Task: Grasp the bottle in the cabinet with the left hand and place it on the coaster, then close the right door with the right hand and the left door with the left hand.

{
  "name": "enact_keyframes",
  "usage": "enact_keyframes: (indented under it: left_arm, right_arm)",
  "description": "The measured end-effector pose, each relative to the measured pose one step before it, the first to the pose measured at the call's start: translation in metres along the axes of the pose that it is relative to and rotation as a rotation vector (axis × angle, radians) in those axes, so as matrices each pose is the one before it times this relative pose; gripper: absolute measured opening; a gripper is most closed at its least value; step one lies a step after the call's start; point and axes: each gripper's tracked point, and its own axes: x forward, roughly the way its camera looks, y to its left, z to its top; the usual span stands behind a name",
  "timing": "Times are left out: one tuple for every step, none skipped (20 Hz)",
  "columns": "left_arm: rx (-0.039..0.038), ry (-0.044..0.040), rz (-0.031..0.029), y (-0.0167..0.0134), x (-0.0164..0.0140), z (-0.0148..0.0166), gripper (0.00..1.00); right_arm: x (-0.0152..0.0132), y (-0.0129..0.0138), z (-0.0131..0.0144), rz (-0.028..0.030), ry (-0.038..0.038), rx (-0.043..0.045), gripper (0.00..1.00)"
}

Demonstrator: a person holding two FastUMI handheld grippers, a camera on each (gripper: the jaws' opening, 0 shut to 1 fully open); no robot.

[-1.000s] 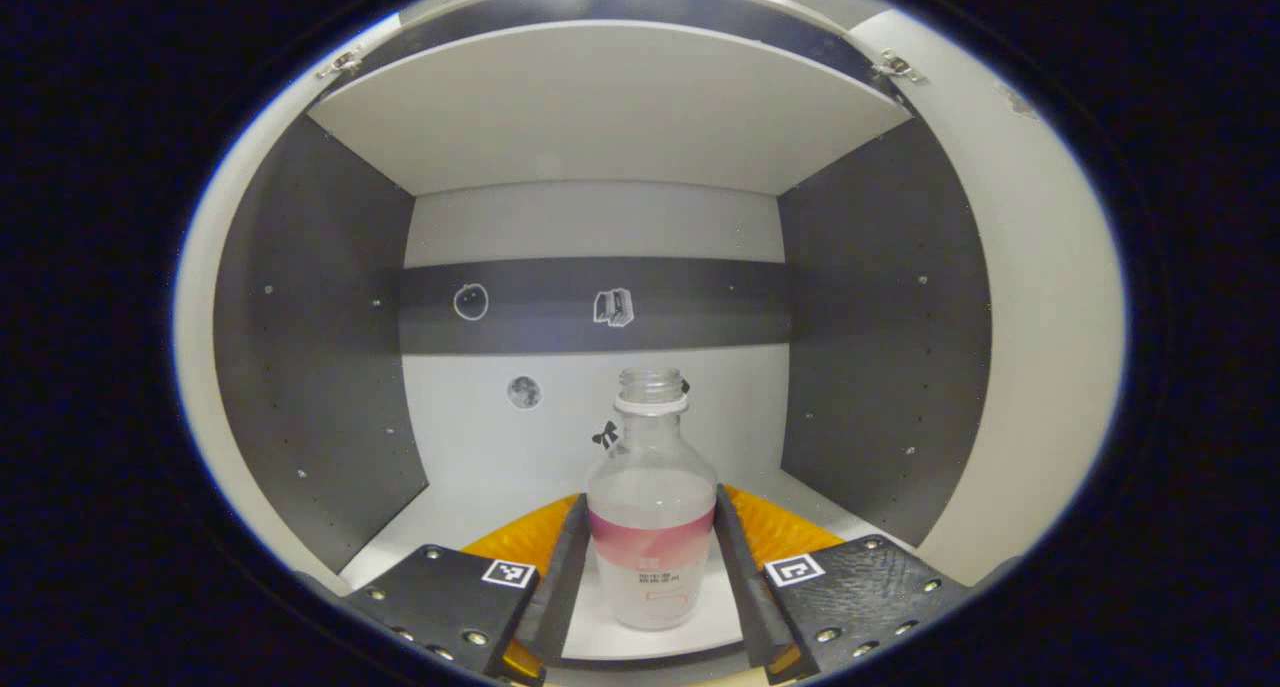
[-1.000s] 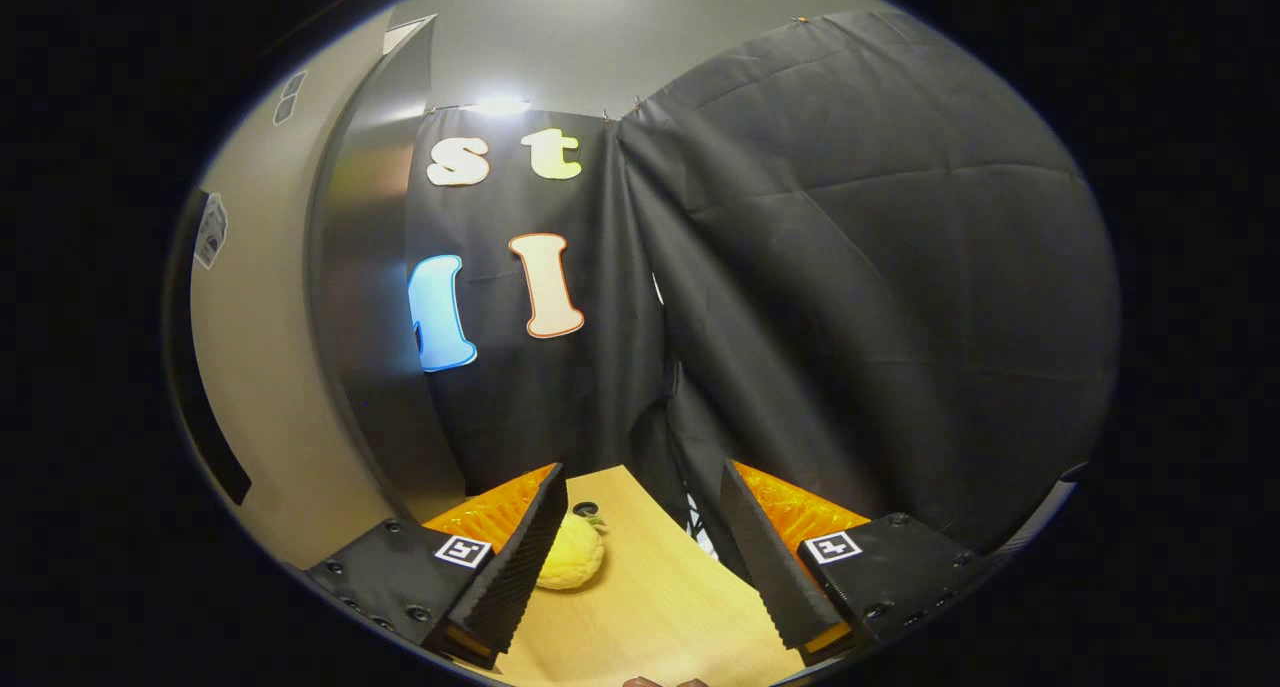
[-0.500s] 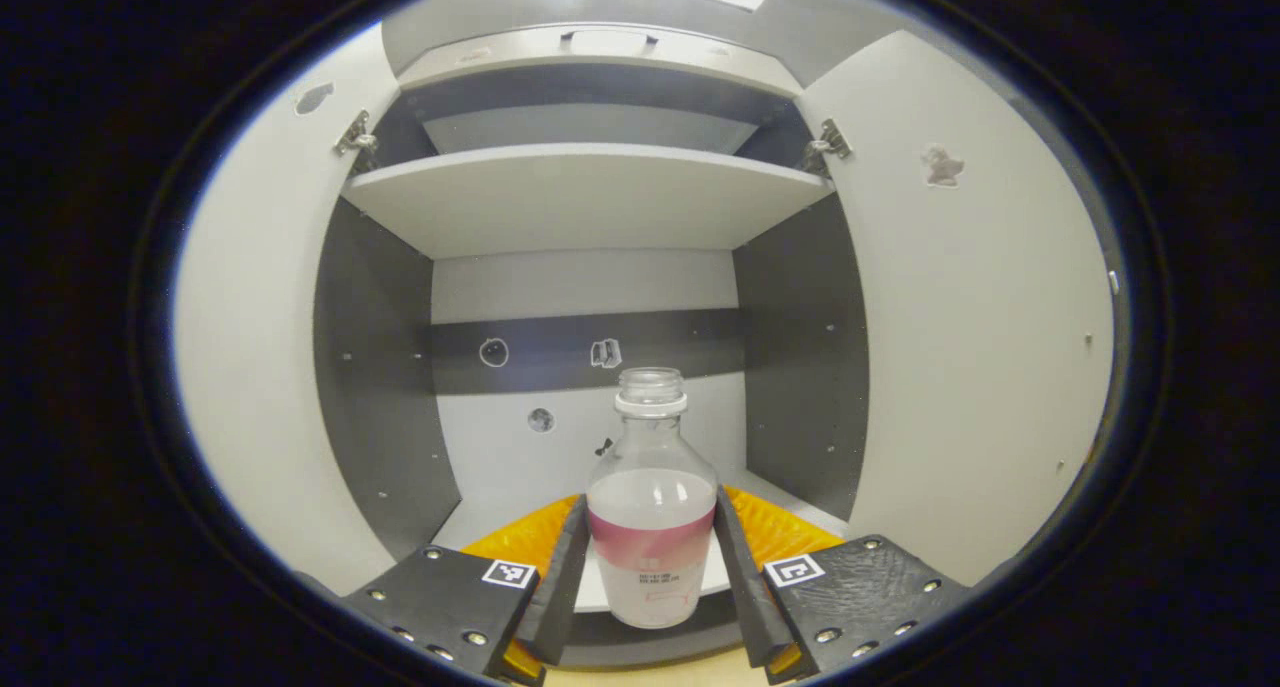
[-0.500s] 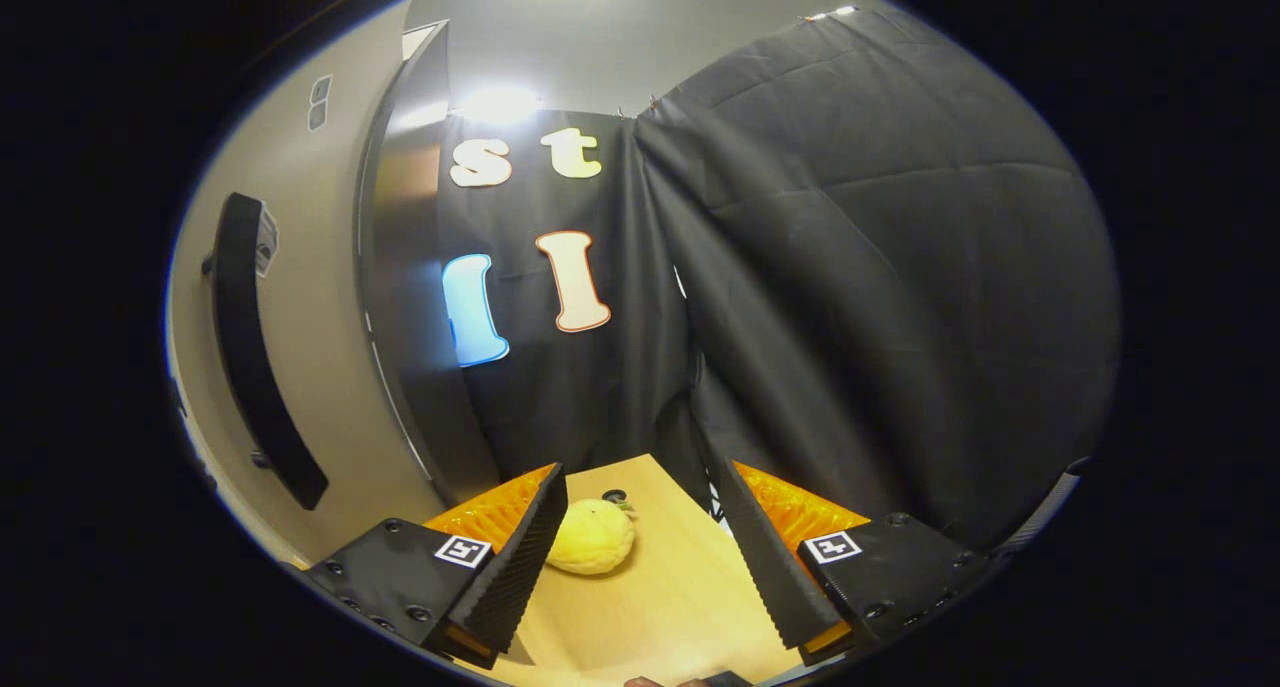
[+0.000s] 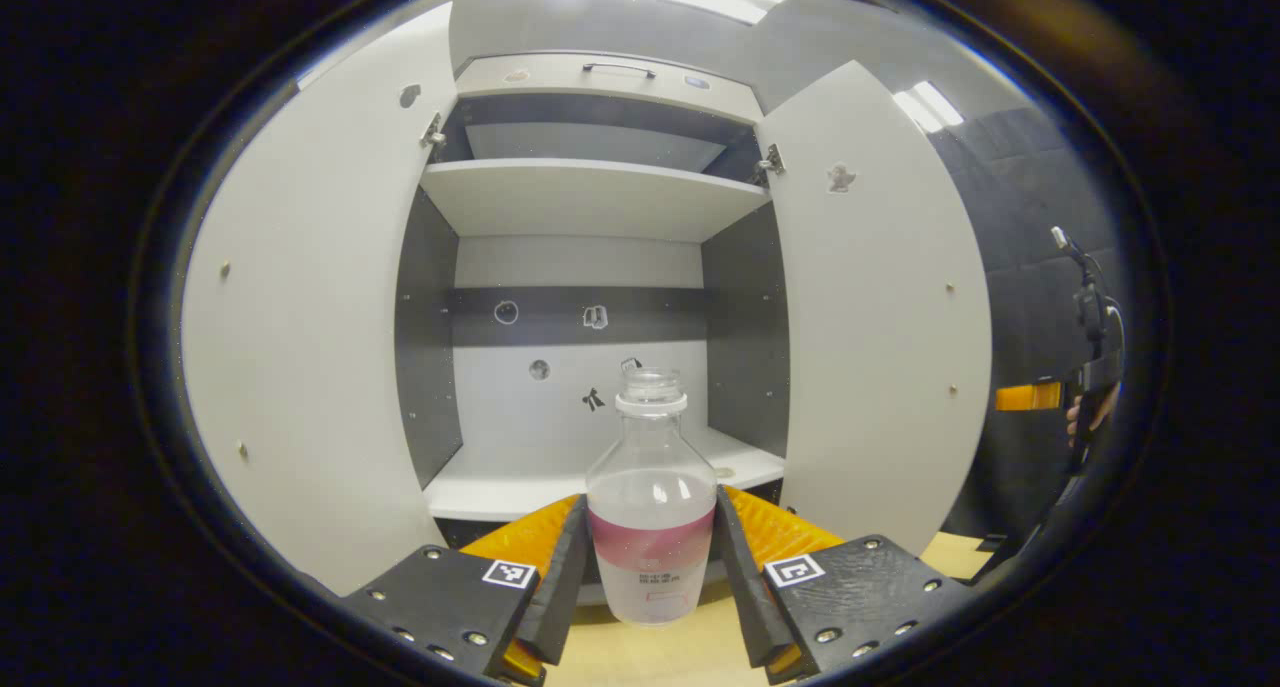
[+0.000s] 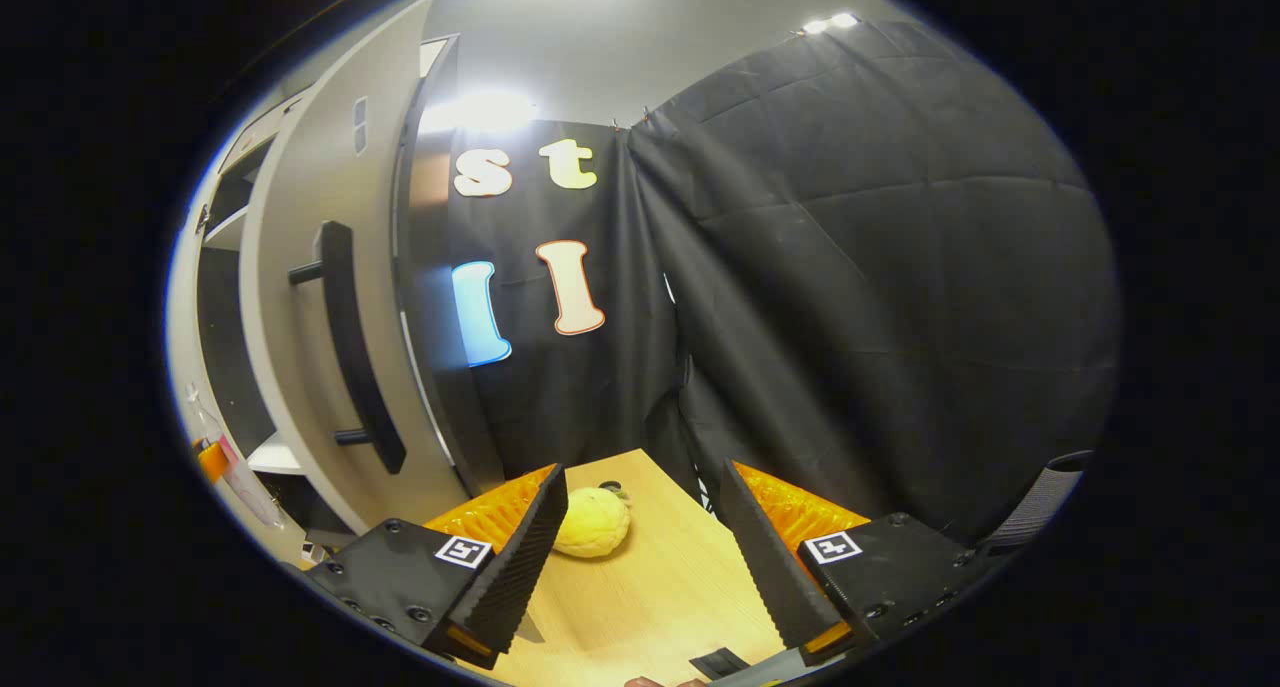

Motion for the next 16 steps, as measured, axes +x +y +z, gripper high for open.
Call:
enact_keyframes:
  left_arm:
    - [-0.00474, 0.00669, -0.00815, -0.00106, -0.00868, -0.01014, 0.67]
    - [-0.00429, 0.00986, -0.00512, -0.00048, -0.00824, -0.01158, 0.67]
    - [-0.00871, 0.00631, -0.00761, 0.00019, -0.00782, -0.01028, 0.68]
    - [-0.02029, 0.00714, -0.00668, -0.00075, -0.00682, -0.01164, 0.67]
    - [-0.02379, 0.00579, -0.00971, -0.00113, -0.00617, -0.01239, 0.67]
    - [-0.02432, 0.00797, -0.00291, 0.00038, -0.00507, -0.01218, 0.68]
    - [-0.01702, 0.00867, 0.00331, 0.00262, -0.00449, -0.01245, 0.68]
    - [-0.00969, 0.00782, 0.00983, 0.00333, -0.00387, -0.01084, 0.68]
    - [-0.00332, 0.0086, 0.01087, 0.00414, -0.00356, -0.01117, 0.68]
    - [-0.00277, 0.00886, 0.00278, 0.00154, -0.00425, -0.01083, 0.68]
    - [-0.00541, 0.00756, -0.00158, -0.00054, -0.0038, -0.00964, 0.68]
    - [-0.00648, 0.00838, -0.0035, 0.00024, -0.00256, -0.01099, 0.68]
    - [-0.00667, 0.01101, -0.00431, -0.00085, -0.00252, -0.01094, 0.68]
    - [-0.00694, 0.01083, -0.00763, -0.00193, -0.00276, -0.01035, 0.68]
    - [-0.00317, 0.01022, -0.00553, -0.00242, -0.00188, -0.01126, 0.68]
    - [0.00037, 0.01113, -0.00118, -0.00141, -0.00087, -0.01131, 0.68]
  right_arm:
    - [-0.00574, -0.0006, -0.0006, -0.0022, -0.00074, -0.01425, 0.98]
    - [-0.0062, -0.00031, -0.00004, -0.00126, -0.00351, -0.01133, 0.98]
    - [-0.00593, -0.00031, 0.00122, -0.00236, -0.00454, -0.00674, 0.98]
    - [-0.00495, -0.00117, -0.00048, -0.00299, -0.00432, -0.00282, 0.98]
    - [-0.00515, -0.00092, -0.00046, -0.00286, -0.00048, 0.0011, 0.98]
    - [-0.00324, -0.00133, -0.00219, -0.00287, 0.00421, 0.0043, 0.98]
    - [-0.00415, -0.00101, -0.00218, -0.00296, 0.00692, 0.00469, 0.97]
    - [-0.00412, -0.0015, -0.00229, -0.00456, 0.0046, 0.00489, 0.98]
    - [-0.0042, -0.00148, -0.00107, -0.00579, 0.00121, 0.00333, 0.98]
    - [-0.0035, -0.00128, -0.00139, -0.00454, 0.00124, 0.00106, 0.98]
    - [-0.0032, 0.00011, -0.00155, -0.00408, 0.00204, -0.00279, 0.98]
    - [-0.00289, -0.00087, -0.00267, -0.0038, 0.00482, -0.00184, 0.98]
    - [-0.00235, -0.00015, -0.00332, -0.00231, 0.0087, 0.00397, 0.98]
    - [-0.0019, 0.00037, -0.00394, -0.00057, 0.01021, 0.00536, 0.98]
    - [-0.00203, 0.0012, -0.00344, -0.00022, 0.01214, 0.00185, 0.98]
    - [-0.00169, 0.00079, -0.00329, -0.00075, 0.0081, -0.00284, 0.98]
